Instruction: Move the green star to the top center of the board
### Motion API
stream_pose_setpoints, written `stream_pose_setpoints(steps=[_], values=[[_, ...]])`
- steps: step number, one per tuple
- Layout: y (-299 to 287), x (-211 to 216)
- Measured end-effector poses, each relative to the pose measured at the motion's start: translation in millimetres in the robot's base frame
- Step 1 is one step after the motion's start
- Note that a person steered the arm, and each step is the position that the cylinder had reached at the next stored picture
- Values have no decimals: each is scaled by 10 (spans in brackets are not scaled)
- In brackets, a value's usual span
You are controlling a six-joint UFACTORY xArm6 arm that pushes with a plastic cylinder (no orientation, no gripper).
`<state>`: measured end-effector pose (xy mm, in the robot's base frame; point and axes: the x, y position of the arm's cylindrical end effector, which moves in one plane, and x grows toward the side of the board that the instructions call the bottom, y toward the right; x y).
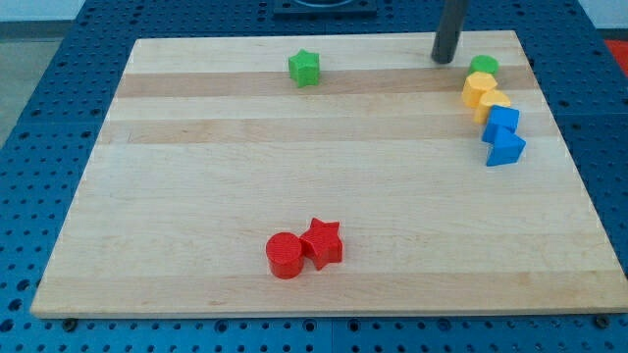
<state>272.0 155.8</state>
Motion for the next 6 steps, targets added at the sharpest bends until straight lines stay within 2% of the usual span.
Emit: stream_pose_setpoints(steps=[1,2,3,4,5,6], values=[[-504,494],[-1327,653],[-1966,497],[-2047,153],[-1891,-54],[-1941,-57]])
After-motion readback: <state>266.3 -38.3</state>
